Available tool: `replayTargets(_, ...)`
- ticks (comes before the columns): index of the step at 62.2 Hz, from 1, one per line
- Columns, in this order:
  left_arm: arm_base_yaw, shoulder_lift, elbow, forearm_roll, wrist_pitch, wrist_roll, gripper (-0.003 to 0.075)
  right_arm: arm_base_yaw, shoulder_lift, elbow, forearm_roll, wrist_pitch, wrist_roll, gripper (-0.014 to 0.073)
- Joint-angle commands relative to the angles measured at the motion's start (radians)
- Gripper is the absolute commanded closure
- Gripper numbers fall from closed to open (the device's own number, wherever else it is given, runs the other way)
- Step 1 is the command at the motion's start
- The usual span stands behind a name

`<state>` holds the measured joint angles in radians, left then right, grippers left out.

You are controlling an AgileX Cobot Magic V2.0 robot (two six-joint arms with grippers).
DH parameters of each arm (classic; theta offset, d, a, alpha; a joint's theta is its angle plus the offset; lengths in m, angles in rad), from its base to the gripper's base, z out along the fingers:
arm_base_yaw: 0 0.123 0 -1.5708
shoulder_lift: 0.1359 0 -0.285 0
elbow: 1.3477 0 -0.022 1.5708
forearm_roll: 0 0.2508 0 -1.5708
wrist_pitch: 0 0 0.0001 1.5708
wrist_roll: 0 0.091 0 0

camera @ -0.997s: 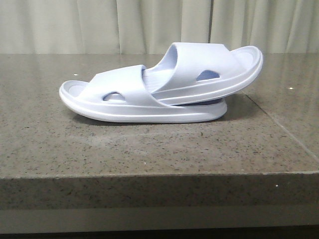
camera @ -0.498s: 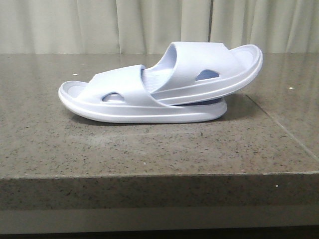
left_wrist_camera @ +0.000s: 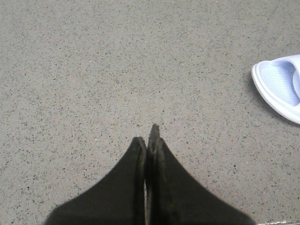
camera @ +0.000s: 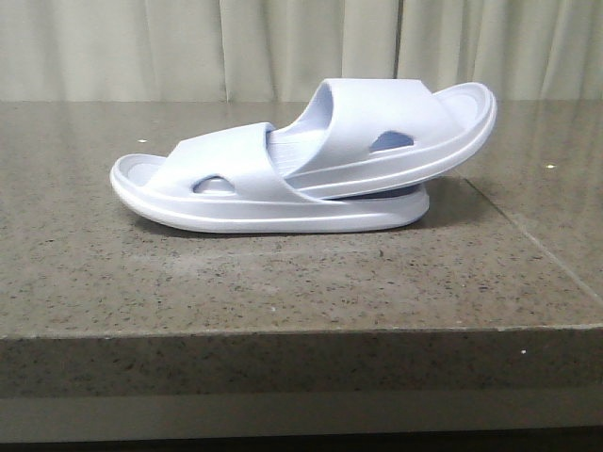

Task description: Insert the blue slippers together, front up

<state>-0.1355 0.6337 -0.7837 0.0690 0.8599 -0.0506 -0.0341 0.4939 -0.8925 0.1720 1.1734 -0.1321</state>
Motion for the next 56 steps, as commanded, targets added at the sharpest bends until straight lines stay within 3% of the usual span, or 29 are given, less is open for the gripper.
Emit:
replayTargets(1,0.000,0.000,-0.025,0.001,-0.070,-0.009,0.0741,0.002,0.006,-0.019,0.000,-0.057,-0.001,0.0662)
replayTargets(31,0.000,-0.028,-0.021,0.003,-0.080,-0.007,0.0741,0.002,0.006,-0.019,0.000,-0.057,-0.001,0.0662)
replayTargets(56,0.114,-0.327,0.325,-0.043,-0.499,-0.004,0.0741,0.002,0.006,-0.019,0.000,-0.057,-0.001,0.0662)
